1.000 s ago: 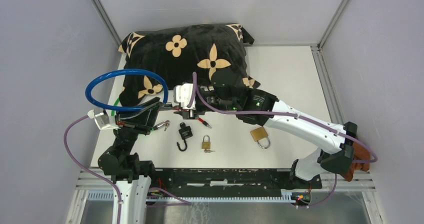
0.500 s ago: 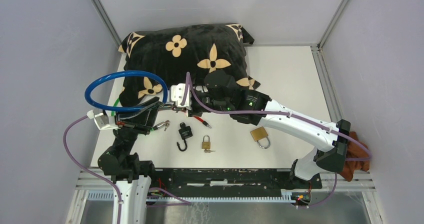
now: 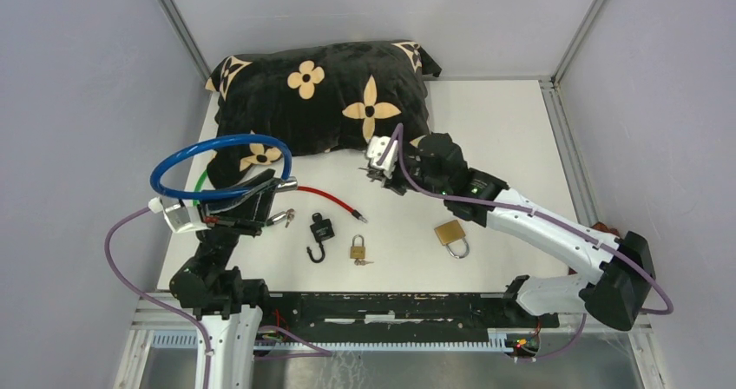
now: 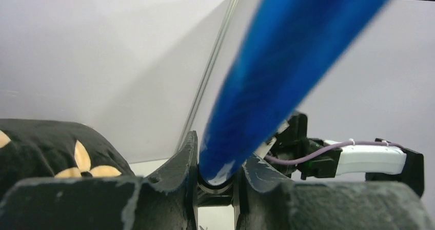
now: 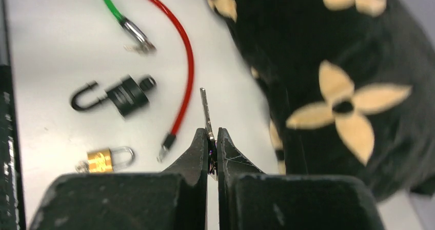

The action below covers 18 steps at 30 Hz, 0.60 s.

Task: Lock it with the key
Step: Lock the lock, then place the lock at the center of the board.

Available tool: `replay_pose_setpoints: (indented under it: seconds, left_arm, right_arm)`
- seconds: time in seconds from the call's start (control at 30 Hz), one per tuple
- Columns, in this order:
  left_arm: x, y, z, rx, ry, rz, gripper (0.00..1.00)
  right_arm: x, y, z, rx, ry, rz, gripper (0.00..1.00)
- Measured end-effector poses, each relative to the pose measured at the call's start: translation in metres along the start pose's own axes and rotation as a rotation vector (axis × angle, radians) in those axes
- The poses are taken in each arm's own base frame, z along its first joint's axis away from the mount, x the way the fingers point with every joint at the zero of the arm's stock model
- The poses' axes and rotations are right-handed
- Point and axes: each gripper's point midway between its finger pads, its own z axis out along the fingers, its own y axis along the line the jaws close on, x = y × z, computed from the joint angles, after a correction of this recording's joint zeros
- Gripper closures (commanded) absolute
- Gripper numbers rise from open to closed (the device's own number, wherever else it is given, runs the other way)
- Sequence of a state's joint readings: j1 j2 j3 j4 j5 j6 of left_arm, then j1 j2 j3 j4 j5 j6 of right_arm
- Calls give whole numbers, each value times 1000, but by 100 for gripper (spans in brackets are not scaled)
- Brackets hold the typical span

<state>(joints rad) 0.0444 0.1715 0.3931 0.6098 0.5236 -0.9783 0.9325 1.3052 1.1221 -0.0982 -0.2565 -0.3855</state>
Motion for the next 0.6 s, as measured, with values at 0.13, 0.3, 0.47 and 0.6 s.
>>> replay_pose_setpoints:
  seconds: [0.13, 0.3, 0.47, 0.6]
  left_arm:
    - [-2, 0, 0, 6, -14, 39, 98]
    - [15, 31, -4, -65, 63, 225, 98]
    - [74, 111, -20, -204, 413, 469, 98]
    - [129, 159, -42, -234, 785, 539, 98]
  right_arm:
    - [57, -16, -21, 75, 98, 104, 100]
    - [86, -41, -46, 205, 121, 237, 100]
    - [147, -105, -98, 522, 187, 418, 100]
    - [198, -121, -134, 695, 245, 537, 100]
